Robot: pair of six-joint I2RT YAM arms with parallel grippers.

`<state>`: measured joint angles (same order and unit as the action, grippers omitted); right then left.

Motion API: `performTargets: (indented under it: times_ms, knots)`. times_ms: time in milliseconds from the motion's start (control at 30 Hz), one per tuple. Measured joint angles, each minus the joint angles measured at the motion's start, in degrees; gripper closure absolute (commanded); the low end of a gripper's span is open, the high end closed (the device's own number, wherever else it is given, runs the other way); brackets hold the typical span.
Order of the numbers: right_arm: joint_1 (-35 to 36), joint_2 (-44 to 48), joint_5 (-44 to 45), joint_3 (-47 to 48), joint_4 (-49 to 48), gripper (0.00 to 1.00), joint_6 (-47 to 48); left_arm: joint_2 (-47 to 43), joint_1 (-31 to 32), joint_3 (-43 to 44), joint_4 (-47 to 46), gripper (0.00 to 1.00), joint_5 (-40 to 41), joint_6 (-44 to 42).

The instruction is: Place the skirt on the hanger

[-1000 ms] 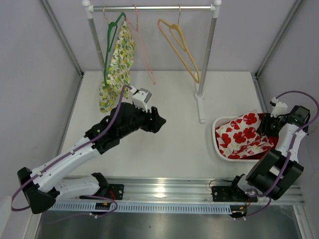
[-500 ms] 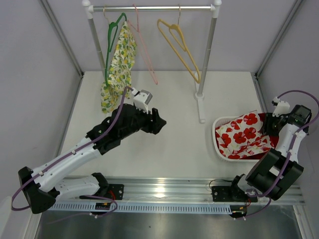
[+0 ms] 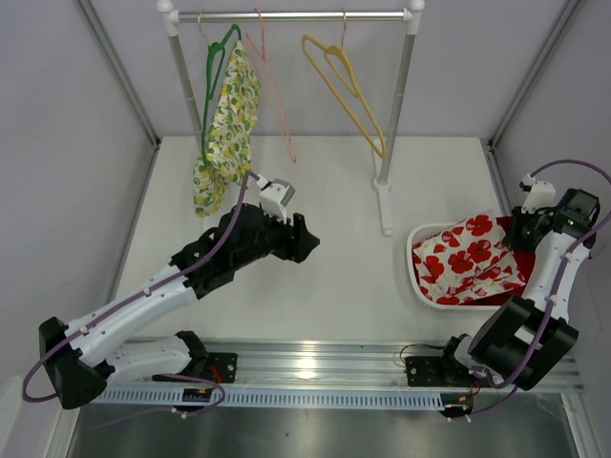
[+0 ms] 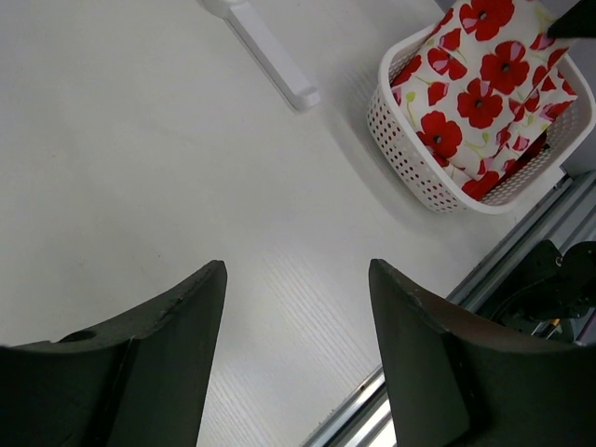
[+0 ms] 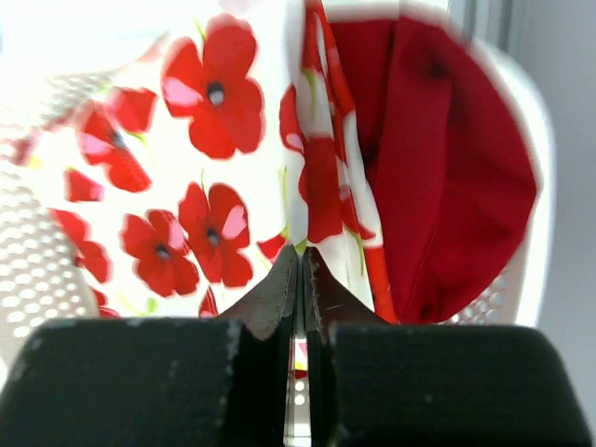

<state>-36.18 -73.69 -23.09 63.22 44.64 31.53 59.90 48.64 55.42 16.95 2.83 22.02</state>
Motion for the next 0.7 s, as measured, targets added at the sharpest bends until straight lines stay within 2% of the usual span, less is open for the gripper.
performTargets:
  times_ms: [100,300,433,700]
  knots:
    - [1.42,0.35,-1.38,6.36,4.17,1.0,-0.04,0.02,0.0,-1.18,-0.9,0.32,-0.52,0.37]
    - [6.93,0.39,-6.08,26.91,13.11,1.0,-2.6,0.02,0.17,-3.37,-4.76,0.32,-1.6,1.05]
    - [14.99,0.44,-7.32,40.28,16.52,1.0,-5.66,0.31,0.57,-4.5,-8.41,0.32,-2.4,1.84]
    - [29.05,-0.39,-7.43,55.12,17.46,1.0,-12.44,2.82,2.27,-5.51,-19.21,0.31,-3.54,3.04]
